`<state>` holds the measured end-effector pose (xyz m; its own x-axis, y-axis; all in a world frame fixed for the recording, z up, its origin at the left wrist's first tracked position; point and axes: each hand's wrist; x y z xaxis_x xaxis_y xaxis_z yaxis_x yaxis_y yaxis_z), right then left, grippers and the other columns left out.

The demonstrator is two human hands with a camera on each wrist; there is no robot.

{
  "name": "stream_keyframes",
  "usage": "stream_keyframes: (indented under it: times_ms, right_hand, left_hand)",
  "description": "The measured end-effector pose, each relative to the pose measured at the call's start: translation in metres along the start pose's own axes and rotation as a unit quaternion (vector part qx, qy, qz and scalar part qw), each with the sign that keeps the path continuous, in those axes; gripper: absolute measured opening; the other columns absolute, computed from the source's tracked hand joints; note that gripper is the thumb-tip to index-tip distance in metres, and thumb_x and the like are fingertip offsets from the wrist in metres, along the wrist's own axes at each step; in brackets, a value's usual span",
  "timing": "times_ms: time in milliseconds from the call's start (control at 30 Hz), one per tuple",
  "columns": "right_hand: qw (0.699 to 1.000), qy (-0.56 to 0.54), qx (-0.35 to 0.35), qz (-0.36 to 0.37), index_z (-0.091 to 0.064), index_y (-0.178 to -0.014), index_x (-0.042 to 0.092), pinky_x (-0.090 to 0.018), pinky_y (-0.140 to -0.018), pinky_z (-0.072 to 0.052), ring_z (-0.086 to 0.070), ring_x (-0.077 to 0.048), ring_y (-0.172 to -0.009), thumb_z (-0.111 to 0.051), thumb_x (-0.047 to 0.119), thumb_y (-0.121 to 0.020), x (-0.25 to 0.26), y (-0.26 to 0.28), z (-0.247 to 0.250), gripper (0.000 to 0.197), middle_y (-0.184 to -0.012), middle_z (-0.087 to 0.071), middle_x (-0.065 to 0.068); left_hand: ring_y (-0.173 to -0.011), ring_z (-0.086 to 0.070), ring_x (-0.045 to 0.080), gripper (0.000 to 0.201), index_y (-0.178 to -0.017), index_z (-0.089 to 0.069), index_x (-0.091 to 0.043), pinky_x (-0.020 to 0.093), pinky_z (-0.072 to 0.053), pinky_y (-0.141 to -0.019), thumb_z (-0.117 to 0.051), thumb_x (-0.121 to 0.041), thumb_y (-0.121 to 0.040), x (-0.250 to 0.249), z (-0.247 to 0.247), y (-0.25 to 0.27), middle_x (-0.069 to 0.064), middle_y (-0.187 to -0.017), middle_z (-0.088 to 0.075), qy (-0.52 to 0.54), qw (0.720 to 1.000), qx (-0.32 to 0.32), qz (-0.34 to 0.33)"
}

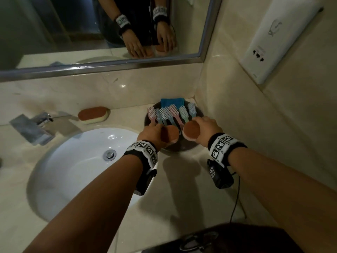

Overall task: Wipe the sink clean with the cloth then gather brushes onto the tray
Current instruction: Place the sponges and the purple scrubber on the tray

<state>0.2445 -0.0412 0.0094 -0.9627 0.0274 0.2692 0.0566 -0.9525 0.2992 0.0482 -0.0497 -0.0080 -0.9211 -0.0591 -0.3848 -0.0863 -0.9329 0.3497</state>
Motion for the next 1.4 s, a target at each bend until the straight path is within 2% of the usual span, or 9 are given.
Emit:
stream_keyframes:
  times_ms: [133,300,500,1000,1233,1400]
  right_hand:
    - [0.999,0.016,0.036,-0.010,-0.039,-0.137,0.020,-0.047,-0.106,-0.037,-0.038,-0.033,-0.127,-0.070,0.027,-0.076,-0.002,-0.014,-0.010,0.069,-0.136,-0.041,-0.010]
    - [0.997,0.024,0.068,-0.024,-0.042,-0.132,0.025,-0.050,-0.105,-0.036,-0.038,-0.035,-0.124,-0.068,0.033,-0.076,-0.005,-0.033,-0.025,0.062,-0.133,-0.038,-0.010]
    - [0.997,0.038,0.067,-0.013,-0.038,-0.138,0.028,-0.046,-0.107,-0.036,-0.036,-0.034,-0.127,-0.065,0.019,-0.080,-0.008,-0.053,-0.036,0.065,-0.138,-0.036,-0.009]
    - [0.996,0.035,0.075,0.029,-0.040,-0.138,0.028,-0.046,-0.108,-0.035,-0.040,-0.030,-0.127,-0.062,0.009,-0.078,-0.013,-0.060,-0.053,0.066,-0.138,-0.042,-0.006]
    - [0.996,0.039,0.065,0.039,-0.039,-0.138,0.029,-0.047,-0.113,-0.029,-0.032,-0.028,-0.136,-0.067,0.024,-0.077,-0.015,-0.051,-0.050,0.068,-0.147,-0.036,-0.005]
    - [0.996,0.037,0.072,0.033,-0.035,-0.141,0.026,-0.044,-0.110,-0.034,-0.035,-0.030,-0.134,-0.070,0.024,-0.077,-0.004,-0.039,-0.022,0.073,-0.149,-0.030,-0.008]
  left_hand:
    - [-0.115,-0.051,0.030,0.071,-0.132,-0.044,-0.018,0.043,-0.045,-0.099,-0.073,-0.046,-0.073,0.002,-0.012,-0.010,0.010,-0.127,-0.049,-0.002,1.000,0.018,-0.003]
    - [-0.117,-0.049,0.031,0.065,-0.131,-0.046,-0.019,0.042,-0.044,-0.099,-0.073,-0.039,-0.075,0.011,-0.020,-0.027,0.011,-0.127,-0.049,0.001,1.000,0.024,-0.004]
    - [-0.119,-0.048,0.031,0.066,-0.133,-0.044,-0.018,0.042,-0.044,-0.100,-0.074,-0.033,-0.076,0.015,-0.024,-0.046,0.011,-0.130,-0.049,-0.017,0.999,0.048,-0.006]
    - [-0.120,-0.049,0.029,0.064,-0.131,-0.047,-0.019,0.042,-0.045,-0.099,-0.074,-0.024,-0.074,0.019,-0.037,-0.057,0.007,-0.129,-0.050,-0.063,0.997,0.046,-0.022]
    - [-0.126,-0.044,0.025,0.067,-0.134,-0.044,-0.025,0.041,-0.039,-0.105,-0.074,-0.031,-0.075,0.016,-0.031,-0.048,0.000,-0.136,-0.048,-0.073,0.996,0.034,-0.035]
    - [-0.126,-0.044,0.026,0.063,-0.135,-0.042,-0.023,0.043,-0.039,-0.102,-0.066,-0.043,-0.080,0.013,-0.008,-0.022,0.001,-0.138,-0.046,-0.050,0.999,-0.002,-0.016]
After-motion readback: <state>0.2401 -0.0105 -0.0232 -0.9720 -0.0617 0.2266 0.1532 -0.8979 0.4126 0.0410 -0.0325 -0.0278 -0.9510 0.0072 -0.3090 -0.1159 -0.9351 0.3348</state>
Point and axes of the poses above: each hand's wrist, its own y-axis away from the middle knuckle, its own z-axis out of the back of the hand, x = y × z
